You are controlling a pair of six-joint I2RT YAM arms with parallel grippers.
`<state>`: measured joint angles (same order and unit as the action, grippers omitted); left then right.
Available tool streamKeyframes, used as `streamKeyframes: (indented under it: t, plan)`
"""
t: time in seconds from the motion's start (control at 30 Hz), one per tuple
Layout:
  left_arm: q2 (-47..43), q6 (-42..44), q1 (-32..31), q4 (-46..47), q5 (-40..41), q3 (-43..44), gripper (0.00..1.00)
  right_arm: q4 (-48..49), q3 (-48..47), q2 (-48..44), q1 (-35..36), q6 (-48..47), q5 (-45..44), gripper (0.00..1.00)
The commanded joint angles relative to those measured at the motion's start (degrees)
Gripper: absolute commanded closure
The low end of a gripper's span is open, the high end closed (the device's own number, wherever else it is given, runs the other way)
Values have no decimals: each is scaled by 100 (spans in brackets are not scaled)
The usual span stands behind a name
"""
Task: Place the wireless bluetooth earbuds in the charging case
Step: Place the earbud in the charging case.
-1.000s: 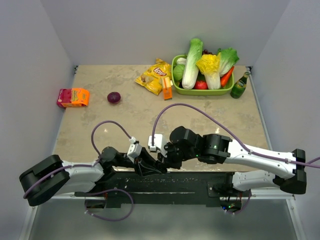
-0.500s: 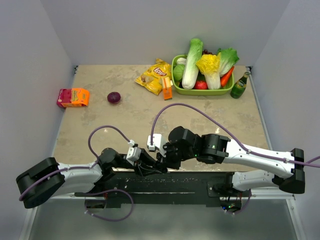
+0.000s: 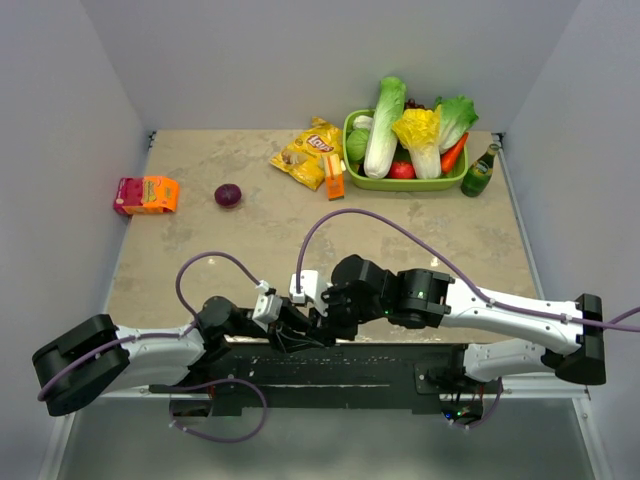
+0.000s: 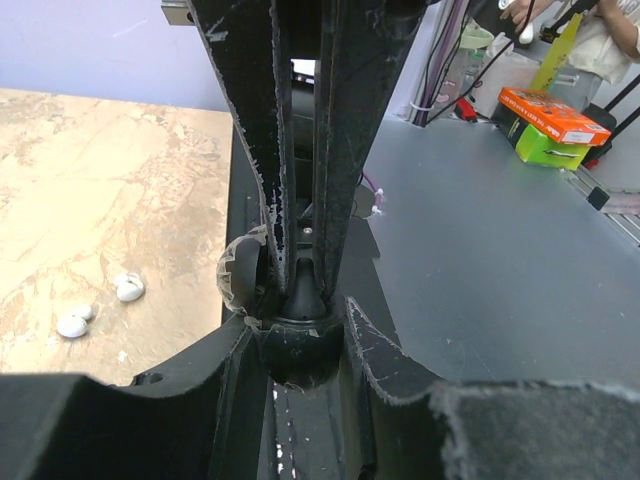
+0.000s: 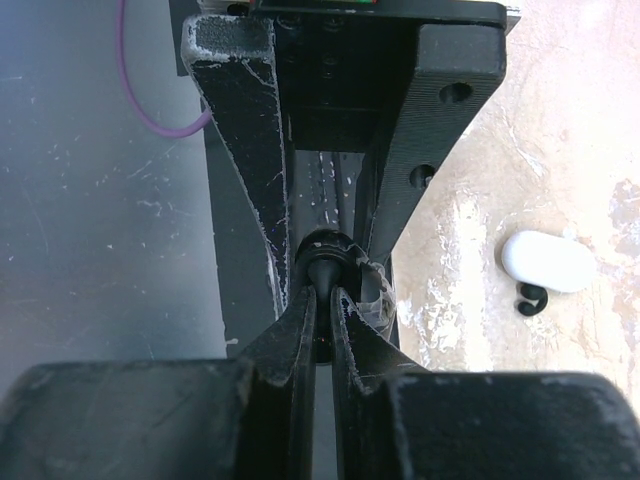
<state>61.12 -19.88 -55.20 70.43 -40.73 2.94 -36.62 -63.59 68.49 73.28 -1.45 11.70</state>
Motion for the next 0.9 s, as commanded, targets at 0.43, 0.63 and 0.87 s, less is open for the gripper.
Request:
streamKeyframes:
  t: [0.43, 0.63, 0.87]
  plan:
    - [-57, 239, -17, 788, 443, 111, 100, 304, -215, -932, 38, 567, -1161, 45]
    - [-187, 177, -17, 1121, 942, -205, 100, 954, 433, -2109, -401, 1217, -3102, 34]
    - [-891, 160, -17, 974, 1568, -637, 100, 1630, 1698, -1946, -1439, 1674, -2779, 39]
